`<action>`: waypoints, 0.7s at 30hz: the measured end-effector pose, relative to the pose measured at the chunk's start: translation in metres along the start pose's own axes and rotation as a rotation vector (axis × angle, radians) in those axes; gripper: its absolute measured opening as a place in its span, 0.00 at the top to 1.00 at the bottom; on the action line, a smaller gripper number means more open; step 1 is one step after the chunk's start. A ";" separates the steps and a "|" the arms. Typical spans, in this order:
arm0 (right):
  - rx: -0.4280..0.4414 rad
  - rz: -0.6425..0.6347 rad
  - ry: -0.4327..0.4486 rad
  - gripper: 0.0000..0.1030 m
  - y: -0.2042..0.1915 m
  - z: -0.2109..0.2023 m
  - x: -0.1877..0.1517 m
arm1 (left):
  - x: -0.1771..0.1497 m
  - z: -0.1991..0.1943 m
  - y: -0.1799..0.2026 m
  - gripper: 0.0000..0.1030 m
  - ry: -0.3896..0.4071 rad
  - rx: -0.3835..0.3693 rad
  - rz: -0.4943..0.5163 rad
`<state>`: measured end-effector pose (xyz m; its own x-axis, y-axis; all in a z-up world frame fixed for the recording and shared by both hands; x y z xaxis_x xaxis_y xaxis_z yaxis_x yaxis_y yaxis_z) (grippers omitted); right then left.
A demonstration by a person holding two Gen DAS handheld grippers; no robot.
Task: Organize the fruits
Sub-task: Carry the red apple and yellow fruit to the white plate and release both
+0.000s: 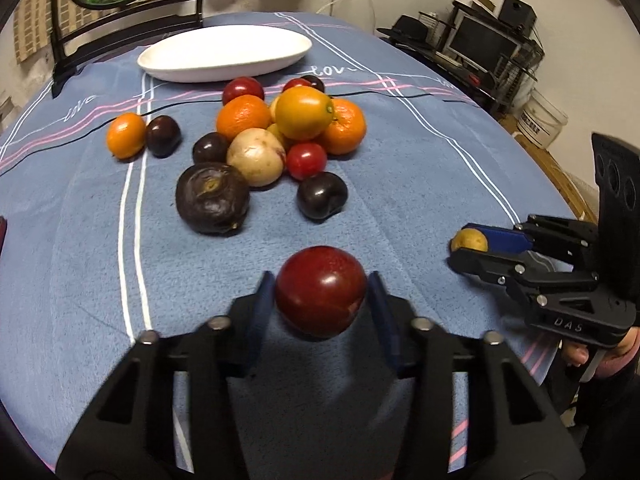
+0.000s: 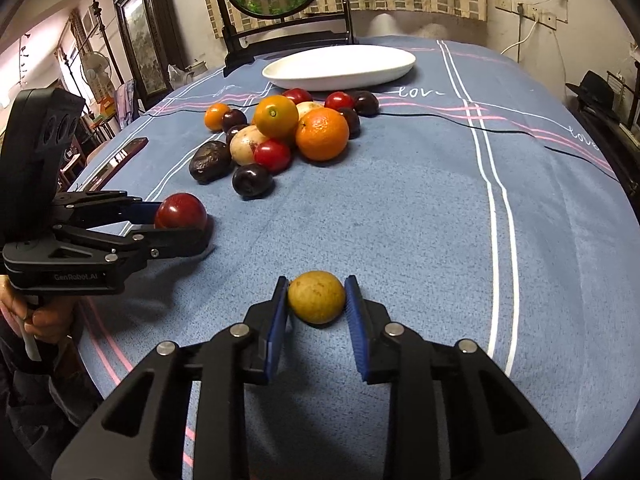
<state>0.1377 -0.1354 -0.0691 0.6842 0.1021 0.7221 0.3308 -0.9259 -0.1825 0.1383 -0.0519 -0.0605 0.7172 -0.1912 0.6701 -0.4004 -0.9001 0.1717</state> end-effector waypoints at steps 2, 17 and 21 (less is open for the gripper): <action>0.010 0.002 -0.004 0.72 0.001 0.000 0.002 | 0.001 0.000 0.000 0.59 -0.003 -0.010 0.002; 0.081 0.062 0.178 0.72 0.026 0.045 0.147 | 0.125 -0.006 -0.057 0.59 0.138 0.025 -0.028; 0.067 0.096 0.167 0.72 0.043 0.093 0.192 | 0.170 0.023 -0.083 0.59 0.138 0.114 -0.040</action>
<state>0.3442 -0.1215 -0.0004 0.5991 -0.0520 0.7990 0.3158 -0.9016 -0.2955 0.3063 -0.0187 0.0223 0.6430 -0.1054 0.7585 -0.2999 -0.9460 0.1228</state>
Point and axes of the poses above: each gripper's, at about its wrist camera, not at the fingertips, and z roughly the way its jaws point, y to its right, x to its top, the point moved 2 cm from there along z, roughly the way its jaws point, and after that the axes turned 7 degrees about y, right-handed, at the moved point
